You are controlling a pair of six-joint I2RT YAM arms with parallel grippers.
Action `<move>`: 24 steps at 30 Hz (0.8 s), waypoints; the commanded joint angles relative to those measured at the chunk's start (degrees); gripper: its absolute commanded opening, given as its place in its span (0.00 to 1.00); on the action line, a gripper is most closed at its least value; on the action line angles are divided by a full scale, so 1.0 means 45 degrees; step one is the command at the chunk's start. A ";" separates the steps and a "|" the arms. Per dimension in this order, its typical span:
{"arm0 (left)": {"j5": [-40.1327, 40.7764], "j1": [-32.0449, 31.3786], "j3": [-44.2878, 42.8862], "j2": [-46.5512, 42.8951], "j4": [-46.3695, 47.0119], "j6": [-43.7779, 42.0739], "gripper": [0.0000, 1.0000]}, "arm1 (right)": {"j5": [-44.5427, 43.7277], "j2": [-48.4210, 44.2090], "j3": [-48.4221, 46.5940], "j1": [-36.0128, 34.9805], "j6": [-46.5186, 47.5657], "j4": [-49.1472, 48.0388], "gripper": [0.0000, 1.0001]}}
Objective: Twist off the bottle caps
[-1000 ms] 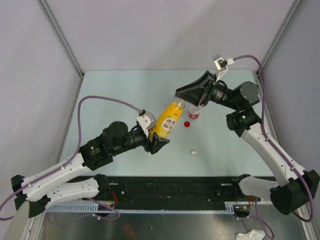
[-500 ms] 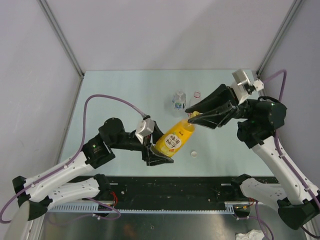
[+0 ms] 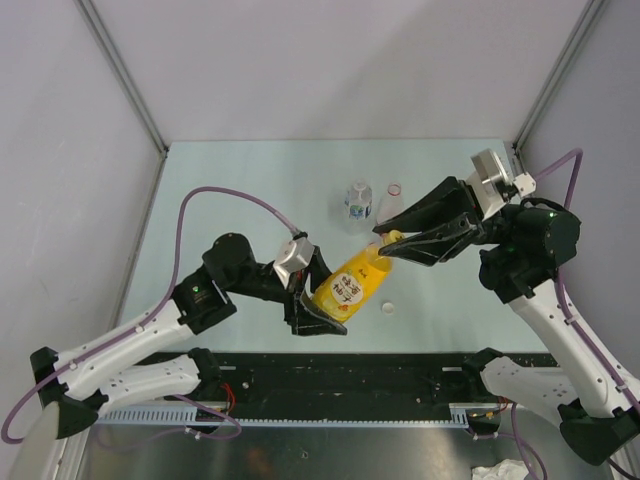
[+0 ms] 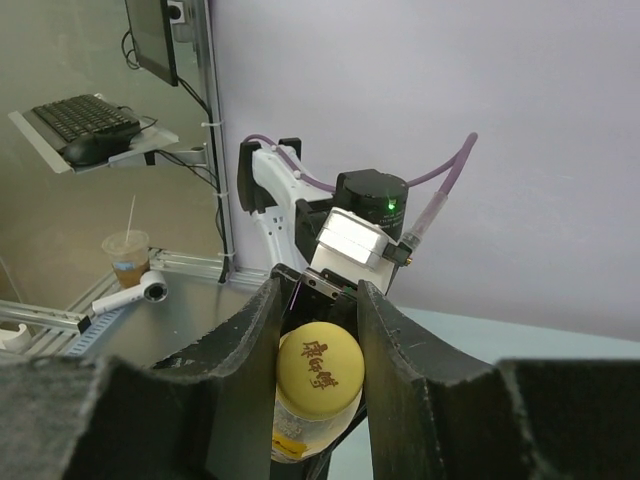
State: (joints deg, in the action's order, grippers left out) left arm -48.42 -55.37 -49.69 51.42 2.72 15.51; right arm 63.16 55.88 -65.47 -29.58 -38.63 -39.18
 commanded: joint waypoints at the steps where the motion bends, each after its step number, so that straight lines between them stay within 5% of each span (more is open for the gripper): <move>1: -0.2891 -0.0195 -0.0043 -0.0502 0.2032 -0.0983 0.00 | -0.1314 0.0316 0.0131 0.0282 0.1193 0.0652 0.04; 16: -0.6774 0.0330 -0.0747 -0.0577 0.2032 -0.0317 0.00 | -0.0109 -0.0110 0.0135 0.0391 0.0642 -0.2035 0.05; 24: -0.7145 0.0349 -0.0899 -0.0696 0.2048 -0.0287 0.00 | 0.0013 -0.0242 0.0131 0.0515 0.0705 -0.2359 0.05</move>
State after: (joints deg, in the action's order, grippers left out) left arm -60.40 -52.05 -50.35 51.44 5.06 20.12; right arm 68.66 54.41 -64.62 -29.58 -38.09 -47.13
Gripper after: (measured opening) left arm 0.690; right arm 0.375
